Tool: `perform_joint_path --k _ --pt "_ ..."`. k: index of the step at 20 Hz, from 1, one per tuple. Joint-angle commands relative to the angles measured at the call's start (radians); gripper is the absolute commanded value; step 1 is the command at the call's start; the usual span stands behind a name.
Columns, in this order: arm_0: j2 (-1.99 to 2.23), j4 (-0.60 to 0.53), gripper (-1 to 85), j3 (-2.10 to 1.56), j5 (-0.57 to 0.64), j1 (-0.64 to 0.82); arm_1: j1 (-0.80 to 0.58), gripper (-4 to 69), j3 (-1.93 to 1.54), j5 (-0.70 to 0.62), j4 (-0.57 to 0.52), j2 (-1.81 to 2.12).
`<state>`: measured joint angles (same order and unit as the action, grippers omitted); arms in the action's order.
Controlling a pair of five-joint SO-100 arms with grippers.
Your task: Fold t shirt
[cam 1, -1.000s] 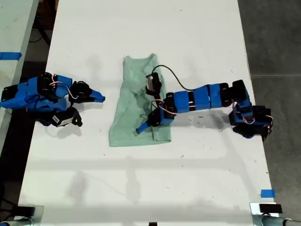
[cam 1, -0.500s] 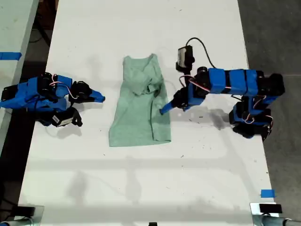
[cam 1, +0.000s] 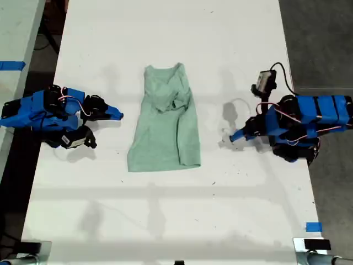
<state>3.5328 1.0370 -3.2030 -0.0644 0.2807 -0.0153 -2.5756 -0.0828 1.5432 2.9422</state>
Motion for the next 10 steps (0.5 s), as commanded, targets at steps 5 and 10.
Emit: perform_joint_path --k 5,10 --pt "0.005 -0.015 -0.2 -0.018 -0.002 0.015 -0.049 25.4 -0.414 -0.141 -0.074 0.557" --pt "0.005 -0.015 -0.2 -0.020 -0.002 0.015 -0.092 16.6 -0.509 -0.227 -0.152 0.555"
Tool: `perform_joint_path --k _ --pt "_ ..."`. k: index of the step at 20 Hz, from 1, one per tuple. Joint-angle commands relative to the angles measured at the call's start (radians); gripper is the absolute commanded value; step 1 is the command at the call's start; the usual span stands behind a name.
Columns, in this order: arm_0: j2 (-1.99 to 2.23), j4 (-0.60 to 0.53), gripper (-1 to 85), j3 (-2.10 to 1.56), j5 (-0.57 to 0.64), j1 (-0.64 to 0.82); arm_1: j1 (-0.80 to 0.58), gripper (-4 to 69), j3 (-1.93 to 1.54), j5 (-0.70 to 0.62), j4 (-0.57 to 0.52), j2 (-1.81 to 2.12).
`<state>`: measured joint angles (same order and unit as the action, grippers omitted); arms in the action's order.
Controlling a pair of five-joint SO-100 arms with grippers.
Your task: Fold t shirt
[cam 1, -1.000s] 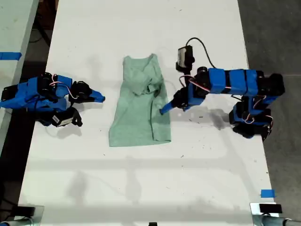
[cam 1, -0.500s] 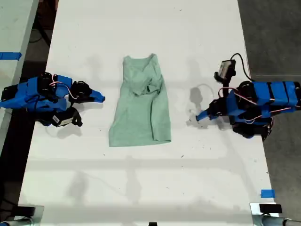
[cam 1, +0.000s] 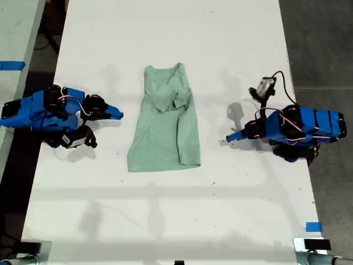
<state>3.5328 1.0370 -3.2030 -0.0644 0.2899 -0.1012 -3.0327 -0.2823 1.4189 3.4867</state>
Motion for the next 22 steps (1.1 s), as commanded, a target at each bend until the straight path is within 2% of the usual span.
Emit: perform_joint_path --k 1,5,22 --pt "0.005 -0.017 -0.2 -0.020 -0.002 0.005 -0.006 15.1 -0.052 -0.031 -0.028 0.011" --pt "0.005 -0.017 -0.2 -0.020 -0.006 0.000 -0.003 12.0 -0.052 -0.026 -0.028 0.011" --pt "0.005 -0.015 -0.2 -0.020 -0.006 -0.012 0.000 10.4 -0.054 -0.015 -0.029 0.011"
